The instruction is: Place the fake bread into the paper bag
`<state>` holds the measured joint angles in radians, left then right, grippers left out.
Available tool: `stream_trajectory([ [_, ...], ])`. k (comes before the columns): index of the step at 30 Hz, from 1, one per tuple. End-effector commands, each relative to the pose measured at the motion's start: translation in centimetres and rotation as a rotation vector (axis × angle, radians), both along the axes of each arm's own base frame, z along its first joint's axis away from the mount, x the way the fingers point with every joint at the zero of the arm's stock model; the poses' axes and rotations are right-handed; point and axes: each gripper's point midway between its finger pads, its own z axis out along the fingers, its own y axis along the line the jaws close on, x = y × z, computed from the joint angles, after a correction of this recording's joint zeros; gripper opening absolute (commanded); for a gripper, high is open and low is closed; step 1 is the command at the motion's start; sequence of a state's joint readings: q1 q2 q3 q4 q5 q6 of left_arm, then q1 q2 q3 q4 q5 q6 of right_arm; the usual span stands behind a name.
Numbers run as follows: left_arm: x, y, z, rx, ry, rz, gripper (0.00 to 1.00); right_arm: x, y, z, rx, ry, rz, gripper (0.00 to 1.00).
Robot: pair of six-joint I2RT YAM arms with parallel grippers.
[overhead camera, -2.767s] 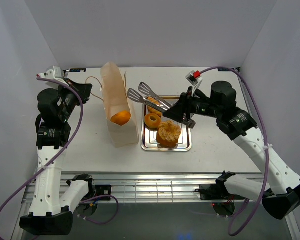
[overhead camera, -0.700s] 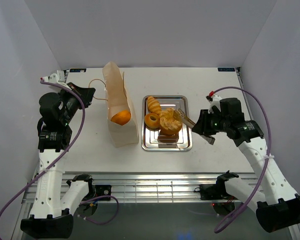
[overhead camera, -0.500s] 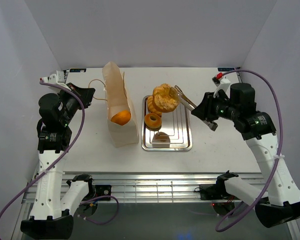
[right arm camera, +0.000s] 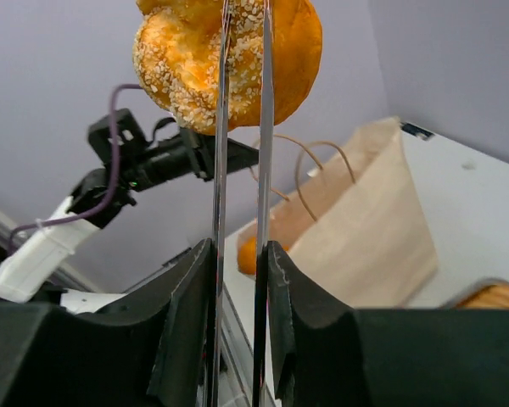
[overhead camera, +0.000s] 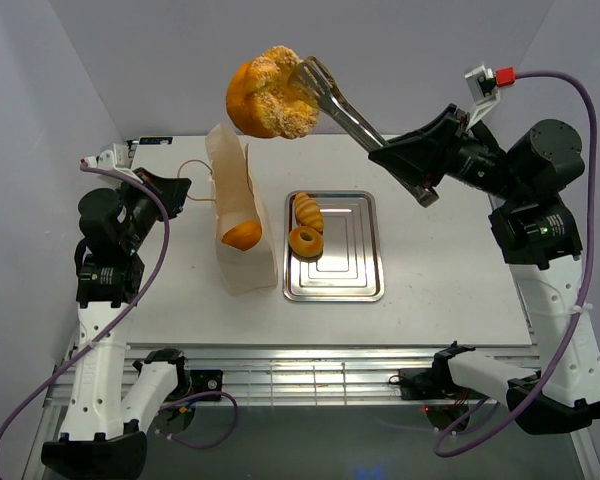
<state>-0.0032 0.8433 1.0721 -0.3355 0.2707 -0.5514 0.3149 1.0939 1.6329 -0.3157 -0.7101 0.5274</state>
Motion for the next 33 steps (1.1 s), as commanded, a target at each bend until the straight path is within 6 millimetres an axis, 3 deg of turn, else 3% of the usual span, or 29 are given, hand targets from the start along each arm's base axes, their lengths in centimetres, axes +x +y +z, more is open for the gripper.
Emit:
stream_trajectory([
  [1, -0.6, -0.1, 0.4, -0.016, -0.012, -0.003, 0.0, -3.5, 1.6, 6.0, 0.155, -0.144, 0.209, 0.2],
  [2, -0.6, -0.1, 0.4, -0.017, -0.011, -0.003, 0.0, -3.9, 1.8, 6.9, 0.17, -0.171, 0.224, 0.2],
  [7, -0.8, -0.1, 0.6, -0.023, -0.016, -0.003, 0.0, -4.0, 6.0, 6.8, 0.199, -0.129, 0.327, 0.2],
  [12, -1.3, 0.2, 1.0, -0.022, -0.022, 0.016, 0.0, -2.7, 9.5, 4.5, 0.157, -0.089, 0.311, 0.2],
  [18, -1.5, 0.6, 0.8, -0.017, -0.019, 0.037, 0.0, -1.1, 11.1, 1.9, 0.118, -0.055, 0.283, 0.2],
  [25, -1.5, 0.7, 0.7, -0.015, -0.021, 0.048, 0.0, 2.4, 12.0, -2.5, 0.026, 0.025, 0.165, 0.2],
  [33, -1.3, 0.6, 0.1, -0.013, -0.004, 0.042, 0.0, 4.9, 13.5, -6.7, -0.099, 0.094, 0.108, 0.21],
])
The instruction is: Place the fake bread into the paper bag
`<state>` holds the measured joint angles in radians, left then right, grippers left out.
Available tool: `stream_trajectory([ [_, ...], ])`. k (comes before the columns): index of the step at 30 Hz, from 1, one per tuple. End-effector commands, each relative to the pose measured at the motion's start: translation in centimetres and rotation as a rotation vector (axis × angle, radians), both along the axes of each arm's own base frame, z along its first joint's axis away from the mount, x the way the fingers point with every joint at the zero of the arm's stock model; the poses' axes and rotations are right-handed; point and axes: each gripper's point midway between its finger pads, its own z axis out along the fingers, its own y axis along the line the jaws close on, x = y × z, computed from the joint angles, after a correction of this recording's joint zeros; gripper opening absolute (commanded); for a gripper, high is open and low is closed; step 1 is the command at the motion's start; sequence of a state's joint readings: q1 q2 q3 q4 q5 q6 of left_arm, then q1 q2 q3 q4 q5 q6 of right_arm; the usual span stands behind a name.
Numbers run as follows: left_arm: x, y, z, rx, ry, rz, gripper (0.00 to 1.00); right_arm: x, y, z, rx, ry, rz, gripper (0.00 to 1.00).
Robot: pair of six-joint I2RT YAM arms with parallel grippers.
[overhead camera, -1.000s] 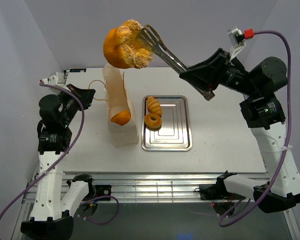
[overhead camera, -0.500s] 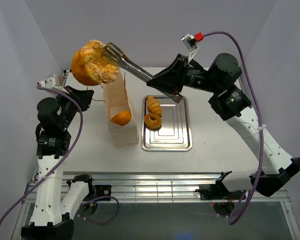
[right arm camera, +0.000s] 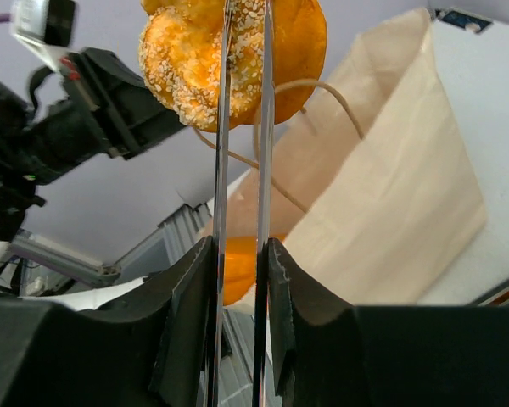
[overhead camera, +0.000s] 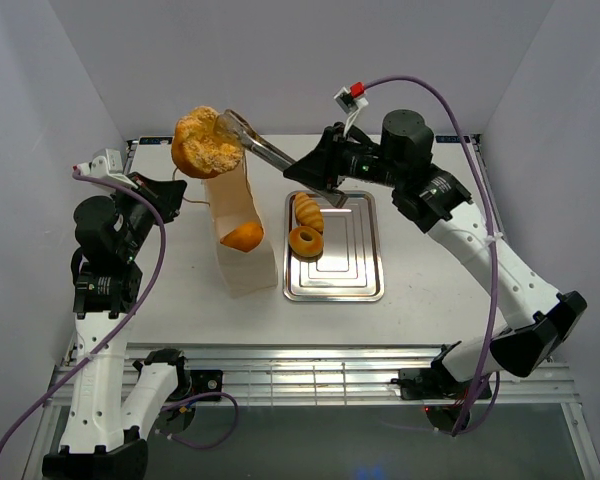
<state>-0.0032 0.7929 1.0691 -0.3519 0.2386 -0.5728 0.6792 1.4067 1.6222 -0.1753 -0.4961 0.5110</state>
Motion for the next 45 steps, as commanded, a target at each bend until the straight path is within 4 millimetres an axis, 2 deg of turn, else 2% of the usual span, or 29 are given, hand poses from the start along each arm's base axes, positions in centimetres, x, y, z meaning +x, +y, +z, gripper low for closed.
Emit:
stream_trajectory([
  [1, -0.1, 0.2, -0.8, 0.005, 0.02, 0.01, 0.0, 1.3, 0.1, 0.5, -0.038, -0.062, -0.074, 0.21],
  [5, -0.3, 0.5, -0.5, 0.012, 0.008, 0.025, 0.0, 2.8, -0.6, -1.0, -0.122, -0.073, -0.156, 0.21],
  [13, -0.4, 0.7, -0.1, 0.014, 0.0, 0.037, 0.0, 3.7, -1.1, -2.9, -0.202, -0.07, -0.2, 0.21],
  [17, -0.5, 0.9, 0.2, 0.014, -0.009, 0.05, 0.0, 4.0, -1.6, -2.9, -0.247, -0.084, -0.221, 0.21],
  [21, -0.6, 1.0, 0.3, 0.013, -0.011, 0.056, 0.0, 4.2, -2.0, -2.2, -0.28, -0.113, -0.23, 0.22],
  [23, -0.6, 0.9, 0.4, 0.011, -0.013, 0.053, 0.0, 4.4, -1.5, -2.4, -0.31, -0.128, -0.211, 0.22],
  [24, -0.5, 0.9, 0.4, 0.009, -0.013, 0.051, 0.0, 4.1, -1.6, -1.7, -0.315, -0.137, -0.198, 0.23],
  [28, -0.4, 0.9, 0.3, 0.008, -0.01, 0.05, 0.0, 3.6, -0.7, -1.9, -0.369, -0.17, -0.151, 0.24],
  [35, -0.2, 0.8, -0.1, 0.007, 0.001, 0.047, 0.0, 2.4, 0.4, -3.6, -0.468, -0.227, -0.097, 0.27],
  [39, -0.3, 0.8, 0.1, 0.006, -0.005, 0.048, 0.0, 3.1, -0.4, -4.5, -0.538, -0.233, -0.169, 0.28],
  [45, -0.4, 1.0, 0.0, 0.01, -0.002, 0.054, 0.0, 4.1, -2.5, -4.3, -0.613, -0.283, -0.272, 0.29],
])
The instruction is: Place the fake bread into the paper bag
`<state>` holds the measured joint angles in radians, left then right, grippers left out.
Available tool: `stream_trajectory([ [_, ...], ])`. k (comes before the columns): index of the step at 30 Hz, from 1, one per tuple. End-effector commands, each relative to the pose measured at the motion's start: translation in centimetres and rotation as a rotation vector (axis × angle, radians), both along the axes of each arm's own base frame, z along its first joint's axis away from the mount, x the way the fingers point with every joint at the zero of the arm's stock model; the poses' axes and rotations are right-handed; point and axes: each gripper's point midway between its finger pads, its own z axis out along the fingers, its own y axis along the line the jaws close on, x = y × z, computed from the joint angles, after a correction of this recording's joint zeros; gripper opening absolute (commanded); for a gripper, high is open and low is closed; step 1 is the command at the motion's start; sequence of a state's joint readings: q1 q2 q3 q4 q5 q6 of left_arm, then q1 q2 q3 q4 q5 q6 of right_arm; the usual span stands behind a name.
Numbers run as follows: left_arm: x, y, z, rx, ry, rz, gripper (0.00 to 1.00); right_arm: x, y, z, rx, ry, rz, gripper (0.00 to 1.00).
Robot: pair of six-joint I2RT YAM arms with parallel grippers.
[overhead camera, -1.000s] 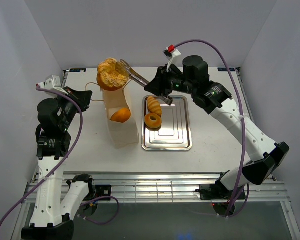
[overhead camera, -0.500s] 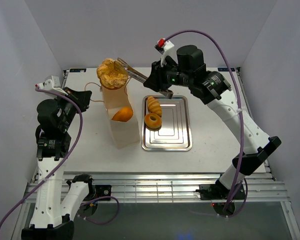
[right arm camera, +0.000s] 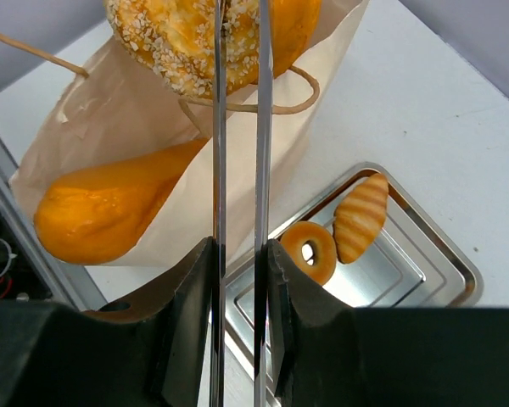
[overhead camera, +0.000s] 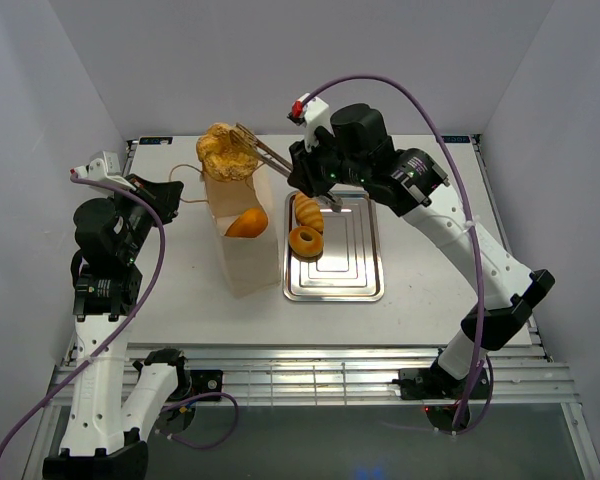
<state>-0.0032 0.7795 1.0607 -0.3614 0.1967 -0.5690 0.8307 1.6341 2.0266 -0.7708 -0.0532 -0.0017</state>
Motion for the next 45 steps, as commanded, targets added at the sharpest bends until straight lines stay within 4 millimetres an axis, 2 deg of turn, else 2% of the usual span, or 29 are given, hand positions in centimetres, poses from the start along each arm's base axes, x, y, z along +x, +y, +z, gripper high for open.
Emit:
stream_trajectory([
  [1, -0.3, 0.3, 0.1, 0.005, -0.003, 0.013, 0.0, 0.8, -2.5, 1.9, -0.04, -0.09, -0.098, 0.3],
  [6, -0.3, 0.3, -0.1, 0.008, 0.001, 0.017, 0.0, 1.1, -3.8, 2.5, -0.054, -0.127, -0.143, 0.3],
  [13, -0.3, 0.3, -0.1, 0.009, 0.004, 0.012, 0.0, -0.1, -3.1, 4.5, 0.029, -0.14, -0.091, 0.31],
  [23, -0.3, 0.0, 0.0, 0.004, 0.002, 0.0, 0.0, -1.2, -0.7, 2.5, -0.003, -0.088, 0.026, 0.35],
  [27, -0.3, 0.1, 0.1, 0.006, 0.0, 0.002, 0.0, -1.0, -0.6, 1.8, -0.035, -0.081, 0.019, 0.37],
  [29, -0.3, 0.1, 0.1, 0.009, -0.002, 0.003, 0.0, -0.3, -1.0, 1.3, -0.068, -0.092, -0.023, 0.4],
  [34, -0.3, 0.0, -0.1, 0.004, 0.002, -0.001, 0.0, -0.2, -0.7, 1.1, -0.065, -0.088, -0.02, 0.47],
  [40, -0.3, 0.0, -0.1, 0.006, 0.0, 0.0, 0.0, -0.1, -0.4, 0.8, -0.051, -0.079, -0.028, 0.5],
  [45, -0.4, 0.1, 0.1, 0.009, -0.002, 0.002, 0.0, 0.0, -0.1, 1.5, -0.016, -0.087, -0.031, 0.51],
])
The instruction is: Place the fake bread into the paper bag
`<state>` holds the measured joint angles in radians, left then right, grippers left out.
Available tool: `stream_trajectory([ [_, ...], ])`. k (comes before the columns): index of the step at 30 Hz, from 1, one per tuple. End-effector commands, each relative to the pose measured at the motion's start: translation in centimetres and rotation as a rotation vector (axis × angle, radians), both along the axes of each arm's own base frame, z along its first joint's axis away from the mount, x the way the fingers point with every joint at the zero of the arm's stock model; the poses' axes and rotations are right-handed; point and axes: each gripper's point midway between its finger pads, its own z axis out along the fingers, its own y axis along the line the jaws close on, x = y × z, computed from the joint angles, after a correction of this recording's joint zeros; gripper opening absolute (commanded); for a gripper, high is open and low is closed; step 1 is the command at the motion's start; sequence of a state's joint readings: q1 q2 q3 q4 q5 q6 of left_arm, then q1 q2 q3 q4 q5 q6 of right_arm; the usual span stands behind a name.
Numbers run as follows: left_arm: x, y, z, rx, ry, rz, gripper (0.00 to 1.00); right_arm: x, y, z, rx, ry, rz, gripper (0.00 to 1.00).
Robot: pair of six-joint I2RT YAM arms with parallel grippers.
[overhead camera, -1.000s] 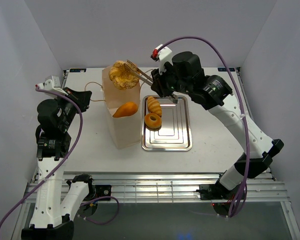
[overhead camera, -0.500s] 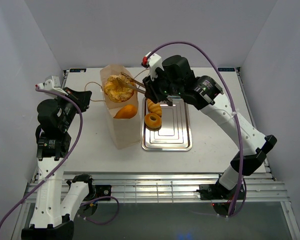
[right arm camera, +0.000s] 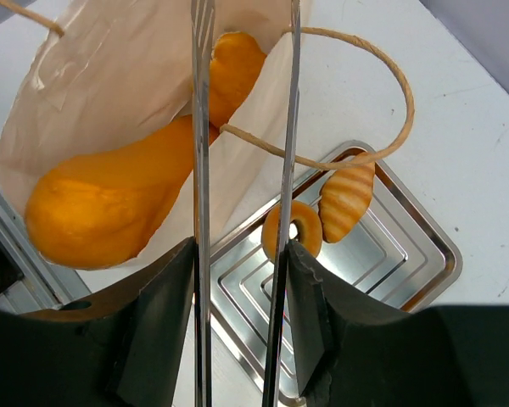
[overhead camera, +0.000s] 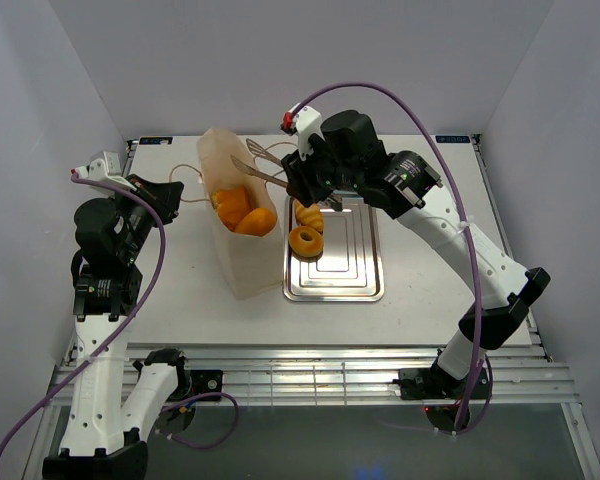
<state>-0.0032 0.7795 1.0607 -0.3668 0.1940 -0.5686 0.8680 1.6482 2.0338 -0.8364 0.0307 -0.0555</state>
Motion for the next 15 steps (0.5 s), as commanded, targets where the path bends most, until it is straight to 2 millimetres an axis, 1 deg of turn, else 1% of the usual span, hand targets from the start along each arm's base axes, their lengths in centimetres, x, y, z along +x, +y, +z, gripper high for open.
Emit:
stream_trajectory([
  [1, -0.4, 0.0, 0.2, 0.008, -0.006, -0.001, 0.0, 0.3, 0.3, 3.5, 0.1, -0.073, -0.012, 0.51],
  [3, -0.4, 0.0, 0.1, 0.01, -0.005, -0.004, 0.0, 0.2, 0.4, 4.2, 0.124, -0.082, -0.01, 0.5],
  [5, -0.3, 0.0, 0.0, 0.008, -0.001, -0.003, 0.0, -0.5, 0.3, 5.7, 0.173, -0.094, 0.003, 0.51],
  [6, -0.3, 0.0, -0.1, 0.008, 0.0, -0.004, 0.0, -0.5, 0.4, 6.9, 0.211, -0.112, 0.004, 0.51],
  [8, -0.3, 0.0, -0.2, 0.01, 0.001, -0.004, 0.0, -1.9, 0.4, 9.2, 0.278, -0.139, 0.058, 0.52],
  [9, -0.3, 0.0, -0.3, 0.01, 0.003, -0.004, 0.0, -2.3, 0.3, 10.1, 0.324, -0.127, 0.054, 0.52],
  [10, -0.3, 0.0, -0.3, 0.011, 0.003, -0.004, 0.0, -2.9, -0.3, 12.0, 0.375, -0.158, 0.057, 0.52],
  [12, -0.2, 0.0, -0.3, 0.013, 0.002, -0.004, 0.0, -3.6, -0.9, 13.8, 0.428, -0.175, 0.052, 0.53],
  [13, -0.3, 0.0, -0.2, 0.014, 0.0, -0.004, 0.0, -4.2, -1.9, 15.3, 0.466, -0.203, 0.045, 0.53],
  [14, -0.3, 0.0, -0.3, 0.013, 0.002, -0.003, 0.0, -4.4, -2.7, 16.1, 0.484, -0.221, 0.022, 0.53],
  [15, -0.3, 0.0, -0.3, 0.014, 0.002, -0.003, 0.0, -5.3, -4.1, 17.6, 0.522, -0.247, 0.01, 0.53],
])
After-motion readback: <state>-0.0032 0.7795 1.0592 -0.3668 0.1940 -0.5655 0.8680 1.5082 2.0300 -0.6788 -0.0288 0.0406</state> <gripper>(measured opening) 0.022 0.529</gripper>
